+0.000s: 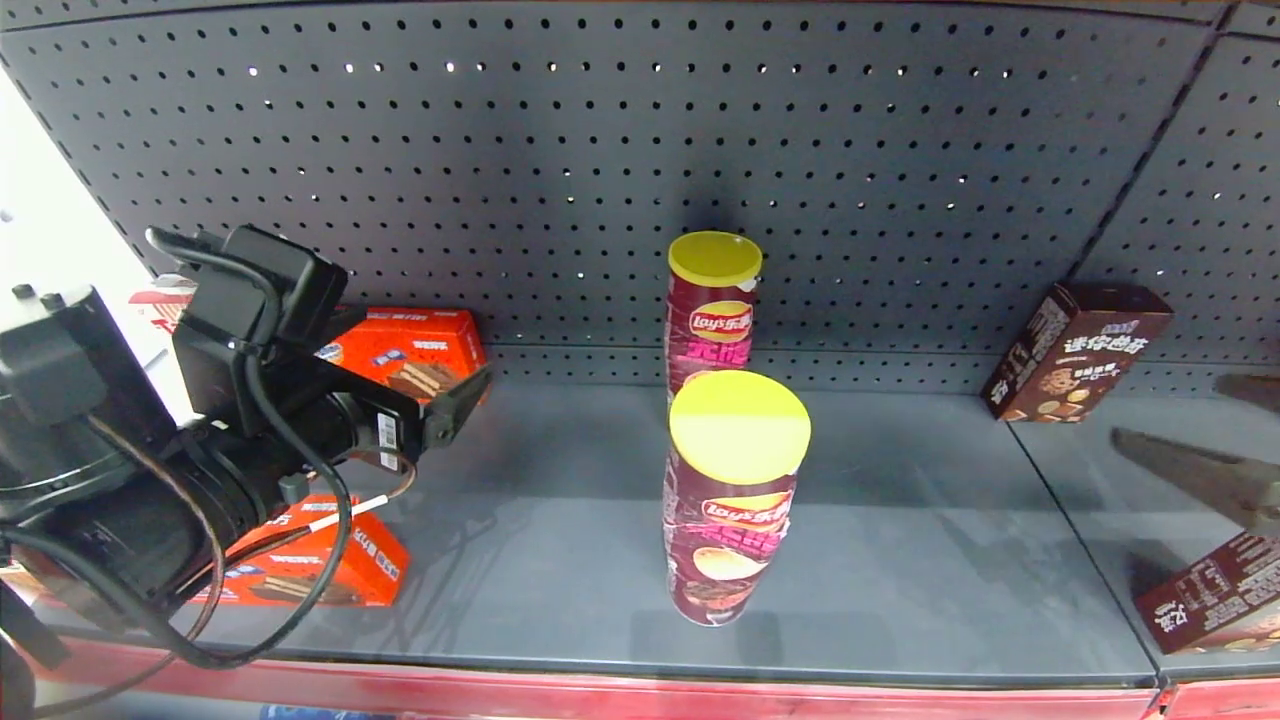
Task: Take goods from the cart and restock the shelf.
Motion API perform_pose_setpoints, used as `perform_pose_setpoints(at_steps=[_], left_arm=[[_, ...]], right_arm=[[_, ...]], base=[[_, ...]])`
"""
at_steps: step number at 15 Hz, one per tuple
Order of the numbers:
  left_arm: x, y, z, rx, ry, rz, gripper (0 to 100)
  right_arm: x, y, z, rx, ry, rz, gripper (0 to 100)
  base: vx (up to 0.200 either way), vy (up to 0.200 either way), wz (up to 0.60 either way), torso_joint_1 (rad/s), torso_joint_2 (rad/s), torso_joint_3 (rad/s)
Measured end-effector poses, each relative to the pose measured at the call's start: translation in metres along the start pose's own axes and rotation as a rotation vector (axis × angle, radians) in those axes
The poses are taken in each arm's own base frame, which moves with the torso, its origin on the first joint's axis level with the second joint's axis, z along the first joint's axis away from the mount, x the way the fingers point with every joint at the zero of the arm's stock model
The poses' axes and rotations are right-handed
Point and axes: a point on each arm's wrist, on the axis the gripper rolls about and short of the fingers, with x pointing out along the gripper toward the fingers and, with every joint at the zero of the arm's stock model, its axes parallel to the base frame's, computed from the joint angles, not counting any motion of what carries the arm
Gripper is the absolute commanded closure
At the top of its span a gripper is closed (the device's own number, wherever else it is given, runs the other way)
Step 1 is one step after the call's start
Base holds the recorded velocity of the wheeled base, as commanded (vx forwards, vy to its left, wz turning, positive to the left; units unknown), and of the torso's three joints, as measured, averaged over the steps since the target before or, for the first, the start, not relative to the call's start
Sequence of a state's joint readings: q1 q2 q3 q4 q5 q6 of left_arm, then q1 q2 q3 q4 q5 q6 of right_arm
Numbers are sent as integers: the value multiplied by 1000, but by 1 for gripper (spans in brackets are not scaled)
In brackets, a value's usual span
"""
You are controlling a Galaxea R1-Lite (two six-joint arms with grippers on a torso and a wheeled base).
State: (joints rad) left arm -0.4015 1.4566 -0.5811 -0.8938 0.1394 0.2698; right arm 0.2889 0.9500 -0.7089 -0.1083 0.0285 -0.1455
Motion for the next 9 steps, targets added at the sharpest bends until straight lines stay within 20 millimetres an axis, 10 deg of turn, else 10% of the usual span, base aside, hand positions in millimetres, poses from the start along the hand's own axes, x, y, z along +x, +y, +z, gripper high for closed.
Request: perform_pose_setpoints(at_steps=[5,9], left_arm=[[0,0,4,21,-15,0,0],[0,-1,6,21,-23,-6,0]], right_arm=[[-115,8,-46,20,-230,-182,0],[-137,21,-113,38,-214,-228,0]], base=[[0,0,0,0,0,0],[0,0,0,0,0,0]])
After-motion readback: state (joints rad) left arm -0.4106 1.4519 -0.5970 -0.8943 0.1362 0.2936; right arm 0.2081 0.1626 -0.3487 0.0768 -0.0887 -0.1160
